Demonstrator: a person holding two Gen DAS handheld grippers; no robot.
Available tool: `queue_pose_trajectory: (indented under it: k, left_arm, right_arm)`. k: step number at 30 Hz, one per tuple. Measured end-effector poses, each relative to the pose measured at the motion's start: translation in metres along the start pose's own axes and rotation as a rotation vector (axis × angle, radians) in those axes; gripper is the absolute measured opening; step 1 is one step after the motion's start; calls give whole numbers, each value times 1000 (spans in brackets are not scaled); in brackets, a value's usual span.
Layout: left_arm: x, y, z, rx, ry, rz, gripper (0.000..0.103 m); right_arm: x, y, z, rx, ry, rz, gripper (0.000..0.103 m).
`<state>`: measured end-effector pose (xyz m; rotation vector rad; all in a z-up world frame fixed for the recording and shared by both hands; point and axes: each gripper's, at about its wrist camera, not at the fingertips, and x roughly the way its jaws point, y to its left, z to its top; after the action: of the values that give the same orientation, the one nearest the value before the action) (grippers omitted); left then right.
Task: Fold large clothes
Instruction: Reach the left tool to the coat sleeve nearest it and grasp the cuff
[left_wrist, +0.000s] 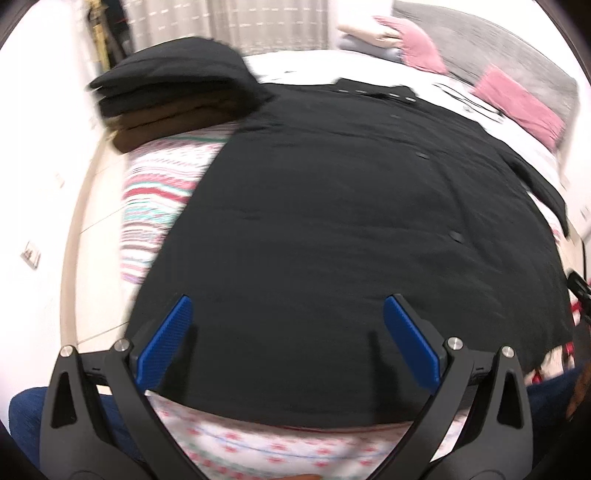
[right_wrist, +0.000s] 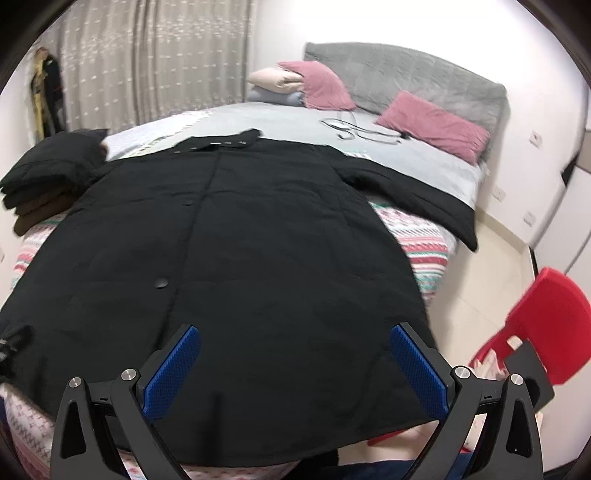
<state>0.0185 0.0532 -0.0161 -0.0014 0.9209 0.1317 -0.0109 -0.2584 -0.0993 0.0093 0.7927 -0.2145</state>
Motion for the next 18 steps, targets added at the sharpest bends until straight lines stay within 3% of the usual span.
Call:
queue_pose_trajectory:
  k: [3, 6, 13, 18]
  left_arm:
    - [4, 21, 4, -54, 11, 6, 103]
    - [-7, 29, 17, -54, -7, 2, 103]
    - [-44, 28, 80, -58, -60, -64, 103]
    - [-48, 44, 133, -140, -115, -94, 103]
  right_arm:
    - [16, -33, 1, 89, 65, 1, 103]
    - [26, -59, 10, 181, 123, 77, 103]
    - [17, -95, 70, 305, 66, 160, 103]
    - [28, -109, 127, 386, 74, 244, 103]
